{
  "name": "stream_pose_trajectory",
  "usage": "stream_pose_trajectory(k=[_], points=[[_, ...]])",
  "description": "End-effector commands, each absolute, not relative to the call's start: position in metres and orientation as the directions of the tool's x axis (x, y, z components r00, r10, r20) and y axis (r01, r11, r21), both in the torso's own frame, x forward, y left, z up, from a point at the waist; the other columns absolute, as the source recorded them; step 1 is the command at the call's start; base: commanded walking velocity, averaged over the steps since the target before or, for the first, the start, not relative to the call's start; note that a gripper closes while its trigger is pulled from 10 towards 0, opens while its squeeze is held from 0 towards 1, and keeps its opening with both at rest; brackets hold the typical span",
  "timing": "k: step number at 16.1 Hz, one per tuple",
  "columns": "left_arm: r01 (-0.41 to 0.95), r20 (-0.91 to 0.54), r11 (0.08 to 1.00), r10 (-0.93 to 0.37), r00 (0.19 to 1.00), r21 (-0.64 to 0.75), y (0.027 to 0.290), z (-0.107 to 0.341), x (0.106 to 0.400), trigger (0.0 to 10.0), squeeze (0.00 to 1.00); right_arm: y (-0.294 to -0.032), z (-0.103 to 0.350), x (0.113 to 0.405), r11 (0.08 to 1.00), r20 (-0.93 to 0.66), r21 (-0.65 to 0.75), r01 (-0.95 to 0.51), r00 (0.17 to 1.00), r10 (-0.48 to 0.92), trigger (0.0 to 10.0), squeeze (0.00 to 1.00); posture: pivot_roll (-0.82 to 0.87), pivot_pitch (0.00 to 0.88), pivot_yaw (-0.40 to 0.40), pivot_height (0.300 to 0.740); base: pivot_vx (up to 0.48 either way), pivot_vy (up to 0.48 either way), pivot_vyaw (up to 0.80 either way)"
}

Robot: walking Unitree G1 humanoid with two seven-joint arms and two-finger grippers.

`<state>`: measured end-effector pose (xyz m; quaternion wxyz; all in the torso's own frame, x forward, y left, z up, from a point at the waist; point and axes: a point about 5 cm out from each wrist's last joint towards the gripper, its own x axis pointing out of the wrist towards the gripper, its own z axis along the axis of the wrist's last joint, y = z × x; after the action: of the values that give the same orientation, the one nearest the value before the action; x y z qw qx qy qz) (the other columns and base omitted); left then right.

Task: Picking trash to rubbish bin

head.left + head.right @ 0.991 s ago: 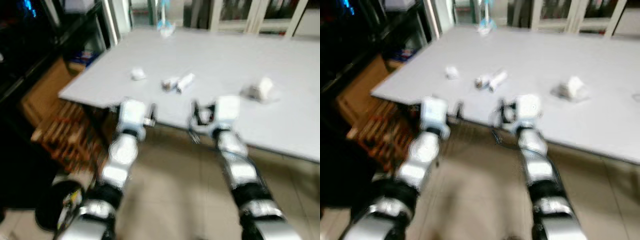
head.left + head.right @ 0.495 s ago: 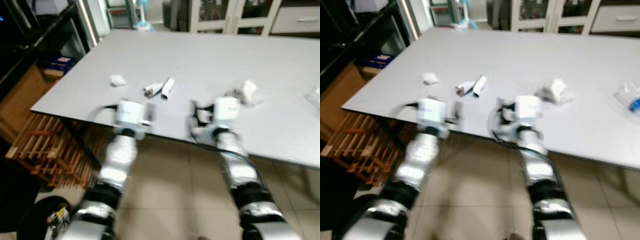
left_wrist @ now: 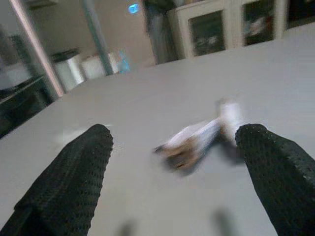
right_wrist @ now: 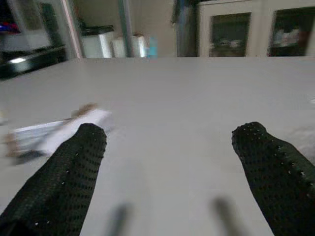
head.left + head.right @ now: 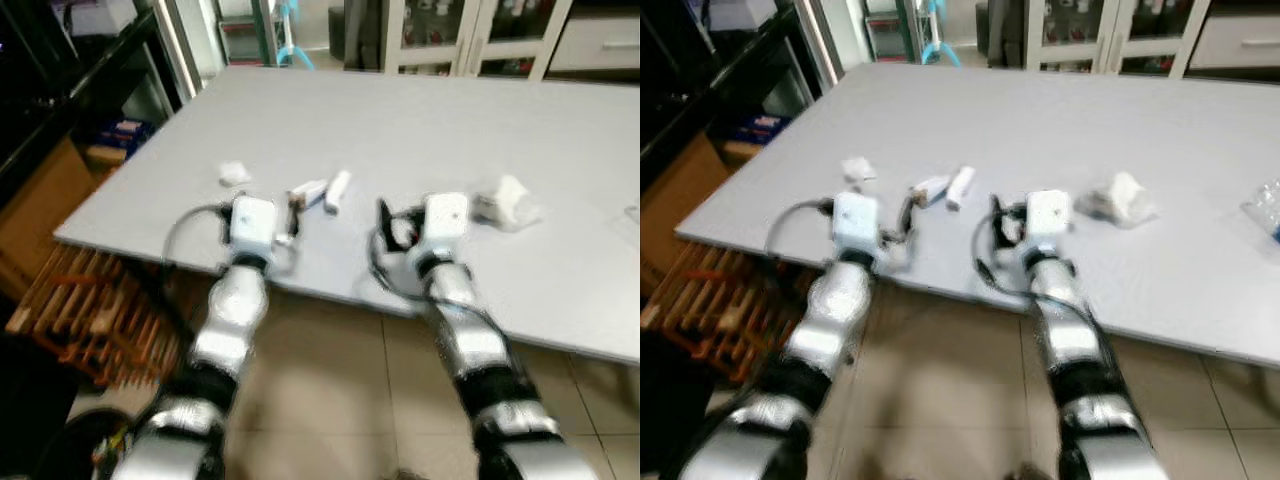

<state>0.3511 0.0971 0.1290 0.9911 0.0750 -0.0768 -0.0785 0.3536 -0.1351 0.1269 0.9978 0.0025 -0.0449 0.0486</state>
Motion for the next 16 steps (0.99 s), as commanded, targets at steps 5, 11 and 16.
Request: stream_pose_trajectory(k=[5,11,16], points=[[0.119,0.148,0.978,-0.145,0.978,0.174,0.1095,0.1323,0.3541,10.0,0.00,-0.1255,0.1316,0.3551,0.993,0.107,0.013,-0.121,0.987,0.119,10.0,0.00,-0.05,0.046,0.079,0.740,0.334,0.000,0.00],[0.130,0.144,0.976,-0.156,0.977,0.175,0.1072,0.1313,0.3537,10.0,0.00,-0.1250,0.1312,0.3546,0.992,0.106,0.013,-0.123,0.987,0.121,10.0,0.00,-0.05,0.052,0.078,0.740,0.334,0.000,0.00],[0.134,0.138,0.975,-0.160,0.977,0.179,0.1071,0.1302,0.3532,10.0,0.00,-0.1248,0.1309,0.3549,0.992,0.103,0.013,-0.124,0.987,0.122,10.0,0.00,-0.05,0.059,0.078,0.740,0.335,0.000,0.00]])
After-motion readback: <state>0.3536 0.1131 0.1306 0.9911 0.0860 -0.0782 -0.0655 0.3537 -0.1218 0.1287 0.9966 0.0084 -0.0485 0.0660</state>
